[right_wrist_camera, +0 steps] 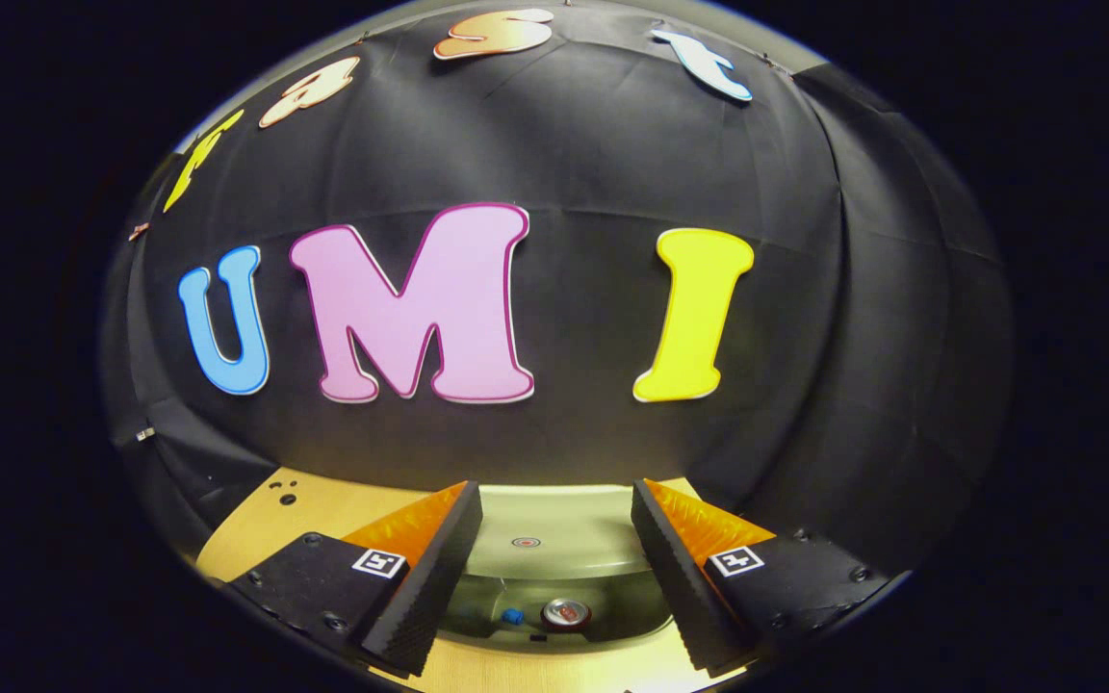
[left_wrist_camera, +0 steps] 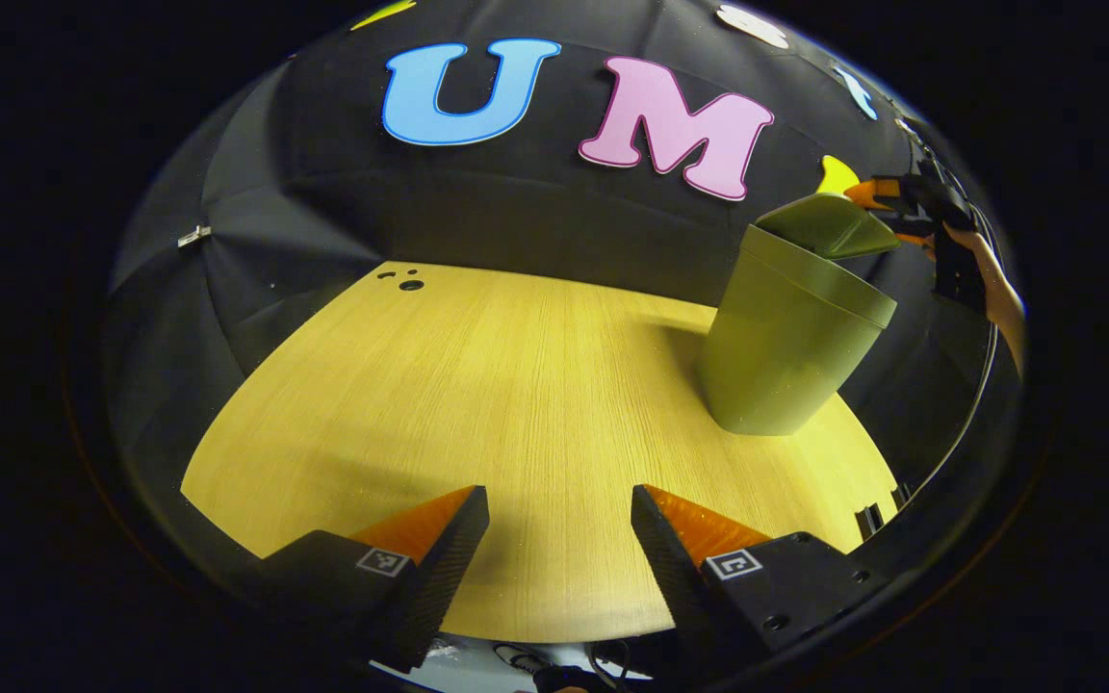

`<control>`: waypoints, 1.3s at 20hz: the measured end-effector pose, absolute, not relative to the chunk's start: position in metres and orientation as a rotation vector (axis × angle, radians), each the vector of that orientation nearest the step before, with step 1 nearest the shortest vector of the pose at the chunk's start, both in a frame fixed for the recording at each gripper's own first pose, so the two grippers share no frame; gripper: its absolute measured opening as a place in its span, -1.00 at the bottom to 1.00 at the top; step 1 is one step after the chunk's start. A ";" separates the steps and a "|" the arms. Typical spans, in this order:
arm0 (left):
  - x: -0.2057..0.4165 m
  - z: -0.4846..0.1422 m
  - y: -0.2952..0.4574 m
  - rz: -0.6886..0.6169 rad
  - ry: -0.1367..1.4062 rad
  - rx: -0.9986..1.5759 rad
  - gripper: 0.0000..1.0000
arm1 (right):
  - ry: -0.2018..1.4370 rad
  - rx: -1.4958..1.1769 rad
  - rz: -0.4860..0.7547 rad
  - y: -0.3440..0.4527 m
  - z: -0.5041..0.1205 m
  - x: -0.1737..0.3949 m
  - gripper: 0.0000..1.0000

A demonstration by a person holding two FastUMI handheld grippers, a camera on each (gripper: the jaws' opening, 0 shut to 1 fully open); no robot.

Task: Press the lid of the desktop garbage bin to open it, pick up the crumpled paper on the desktop and throw it into the bin, then pick up the pop can on the desktop and drop it into the bin, and finally close the garbage bin lid.

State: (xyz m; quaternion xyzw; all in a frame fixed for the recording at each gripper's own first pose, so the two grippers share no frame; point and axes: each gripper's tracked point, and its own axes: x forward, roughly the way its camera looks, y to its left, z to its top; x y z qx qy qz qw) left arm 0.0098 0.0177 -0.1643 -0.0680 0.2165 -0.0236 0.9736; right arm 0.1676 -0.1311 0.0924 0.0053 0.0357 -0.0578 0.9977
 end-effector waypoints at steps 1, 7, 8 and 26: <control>0.009 -0.164 0.017 -0.054 0.440 -0.152 0.92 | 0.085 0.011 -0.119 -0.131 0.084 0.165 0.96; 0.009 -0.154 0.011 -0.087 0.422 -0.173 0.92 | 0.153 -0.010 -0.106 -0.123 0.035 0.155 0.95; 0.008 -0.154 0.009 -0.092 0.425 -0.169 0.92 | 0.167 -0.006 -0.100 -0.120 0.028 0.154 0.96; 0.018 -0.117 -0.001 -0.108 0.369 -0.174 0.92 | 0.136 0.009 -0.072 -0.113 0.018 0.150 0.99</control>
